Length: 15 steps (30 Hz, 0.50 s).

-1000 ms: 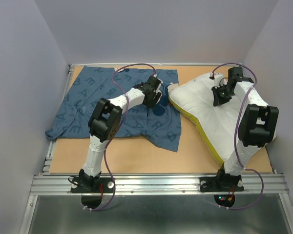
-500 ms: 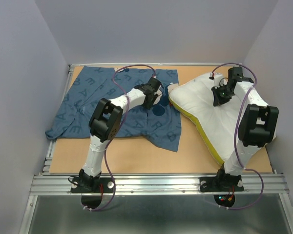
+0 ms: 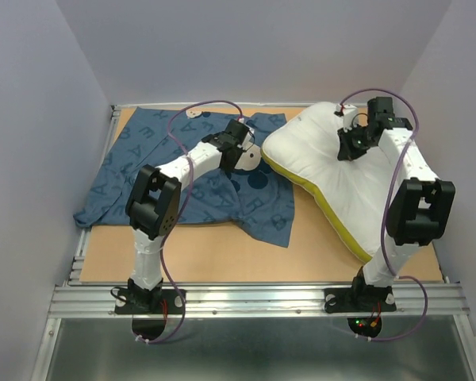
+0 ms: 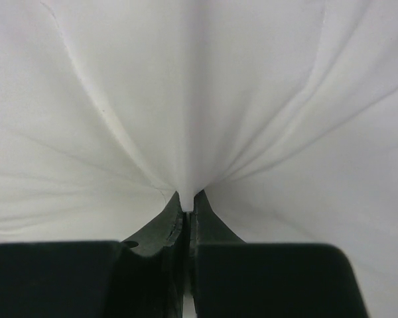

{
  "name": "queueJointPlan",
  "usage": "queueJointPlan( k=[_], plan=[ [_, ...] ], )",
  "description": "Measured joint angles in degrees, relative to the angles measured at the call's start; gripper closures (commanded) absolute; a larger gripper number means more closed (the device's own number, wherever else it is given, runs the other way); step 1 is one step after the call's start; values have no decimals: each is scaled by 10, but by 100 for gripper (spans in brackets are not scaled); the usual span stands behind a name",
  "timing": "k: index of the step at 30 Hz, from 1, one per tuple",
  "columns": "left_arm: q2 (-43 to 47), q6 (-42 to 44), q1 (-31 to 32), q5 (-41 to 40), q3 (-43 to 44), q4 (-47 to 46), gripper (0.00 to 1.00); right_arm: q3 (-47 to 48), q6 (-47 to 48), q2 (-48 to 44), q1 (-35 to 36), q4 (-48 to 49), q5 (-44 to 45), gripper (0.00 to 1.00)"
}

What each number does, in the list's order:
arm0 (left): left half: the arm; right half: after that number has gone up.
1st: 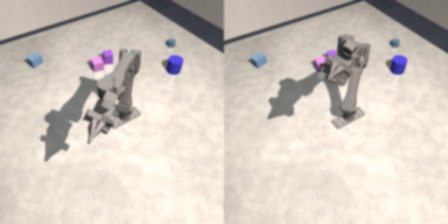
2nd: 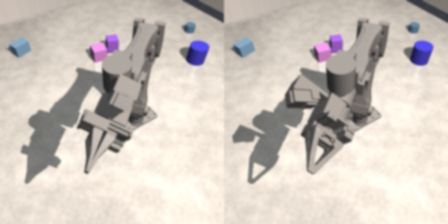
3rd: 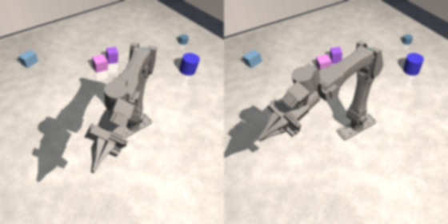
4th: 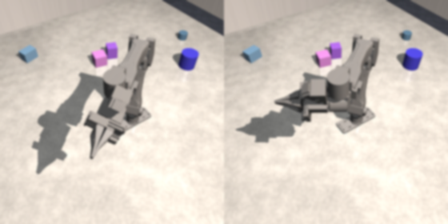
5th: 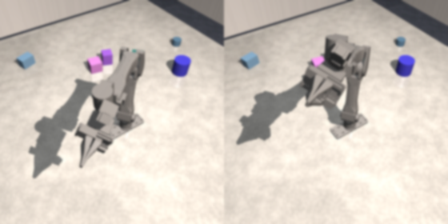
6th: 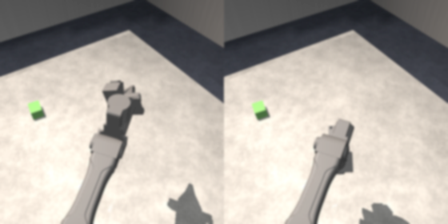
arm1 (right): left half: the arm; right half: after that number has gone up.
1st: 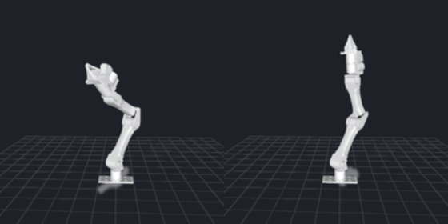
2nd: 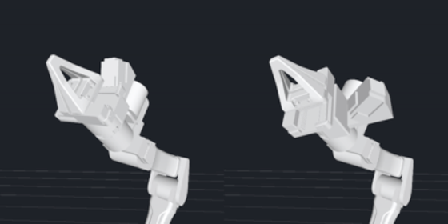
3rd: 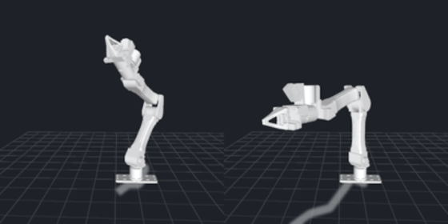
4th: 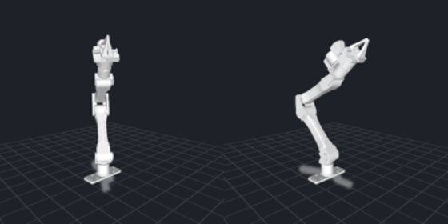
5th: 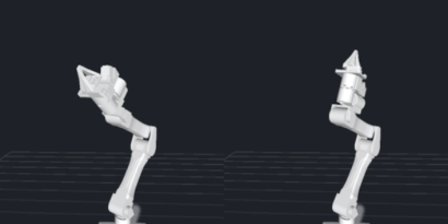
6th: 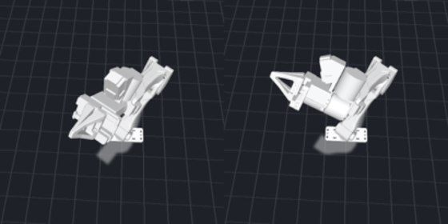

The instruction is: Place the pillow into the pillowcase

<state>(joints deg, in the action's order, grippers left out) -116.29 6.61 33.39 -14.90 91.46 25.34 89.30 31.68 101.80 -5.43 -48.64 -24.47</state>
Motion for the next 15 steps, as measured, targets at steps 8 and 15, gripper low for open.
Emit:
queueJointPlan(
  k=[8, 15],
  plan=[
    [31, -9, -15, 88, -11, 2, 100, -19, -41, 0, 122, 61, 20, 99],
    [64, -11, -34, 165, -11, 12, 100, -111, -40, -11, 195, 101, 20, 99]
  ],
)
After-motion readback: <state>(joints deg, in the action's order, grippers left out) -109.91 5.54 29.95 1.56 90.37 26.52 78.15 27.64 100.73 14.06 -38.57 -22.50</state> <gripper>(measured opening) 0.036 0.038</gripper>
